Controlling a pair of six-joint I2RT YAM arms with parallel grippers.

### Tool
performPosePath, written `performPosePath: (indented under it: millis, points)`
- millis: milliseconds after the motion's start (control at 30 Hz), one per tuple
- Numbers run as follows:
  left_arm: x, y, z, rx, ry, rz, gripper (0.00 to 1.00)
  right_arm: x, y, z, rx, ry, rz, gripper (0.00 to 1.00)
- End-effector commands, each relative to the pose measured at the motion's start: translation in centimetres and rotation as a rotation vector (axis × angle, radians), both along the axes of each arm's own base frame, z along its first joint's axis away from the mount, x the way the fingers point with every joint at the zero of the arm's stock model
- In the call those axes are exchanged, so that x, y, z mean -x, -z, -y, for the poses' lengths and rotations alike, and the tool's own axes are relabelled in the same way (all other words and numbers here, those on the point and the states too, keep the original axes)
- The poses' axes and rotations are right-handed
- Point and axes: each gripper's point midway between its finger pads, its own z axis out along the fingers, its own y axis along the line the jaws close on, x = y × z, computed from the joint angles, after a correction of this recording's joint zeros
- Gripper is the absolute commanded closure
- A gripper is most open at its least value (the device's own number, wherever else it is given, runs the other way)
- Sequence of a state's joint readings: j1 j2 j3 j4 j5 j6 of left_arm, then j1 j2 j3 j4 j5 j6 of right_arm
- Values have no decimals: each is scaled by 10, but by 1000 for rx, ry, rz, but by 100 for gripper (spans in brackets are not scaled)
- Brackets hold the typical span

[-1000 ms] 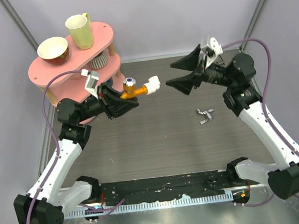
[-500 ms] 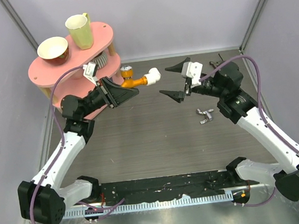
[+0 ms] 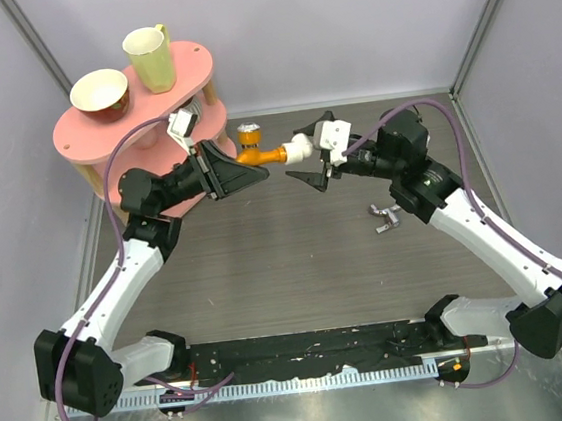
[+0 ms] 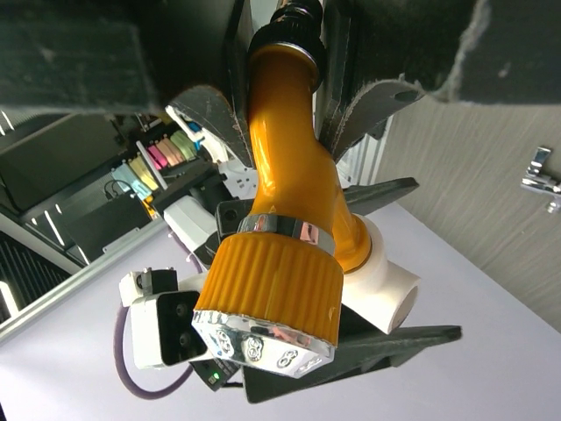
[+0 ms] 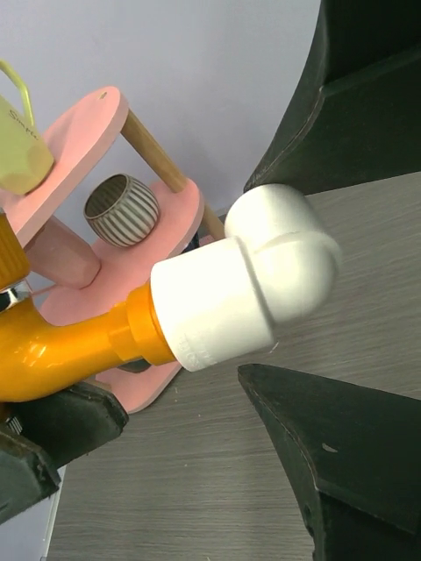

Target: Install the water faucets

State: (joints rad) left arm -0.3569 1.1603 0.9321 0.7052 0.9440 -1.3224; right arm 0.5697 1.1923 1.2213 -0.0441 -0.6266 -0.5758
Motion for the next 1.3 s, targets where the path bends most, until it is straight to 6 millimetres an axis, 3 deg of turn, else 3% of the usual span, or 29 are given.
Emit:
performPosePath:
  millis: [0,133,233,267,367,433,500,733,867,900,967,1167,1267]
  points:
    - [19,-28,0,33,57,91,100,-2,-26,-2,-18,14,70,21]
    - [20,-31,1,42,73,101,100,-2,-24,-5,-15,2,57,29]
    - [21,-32,1,47,77,121,100,4,-25,-9,-18,-38,15,50]
    - [22,-30,2,42,85,130,100,6,-25,-10,-21,-48,2,64]
    - [23,-28,2,29,87,184,100,14,-24,-14,-30,-90,-71,83]
    - [24,-24,3,4,84,260,100,22,-24,-18,-47,-126,-155,95]
    - [29,-19,3,-28,107,334,100,26,-24,-21,-56,-149,-225,99]
    - [27,23,3,-184,122,675,100,64,-30,-32,-98,-339,-528,99]
    - [16,45,1,-263,80,812,100,80,-38,-34,-121,-433,-726,99]
    - [9,49,1,-289,43,918,100,86,-38,-35,-114,-476,-764,99]
    - [-2,61,-1,-350,10,922,100,90,-43,-37,-136,-505,-851,99]
    - [-11,67,-4,-409,-29,967,100,81,-32,-41,-140,-491,-1044,98]
    - [-11,64,-7,-415,-75,937,100,70,-26,-37,-163,-441,-1023,82]
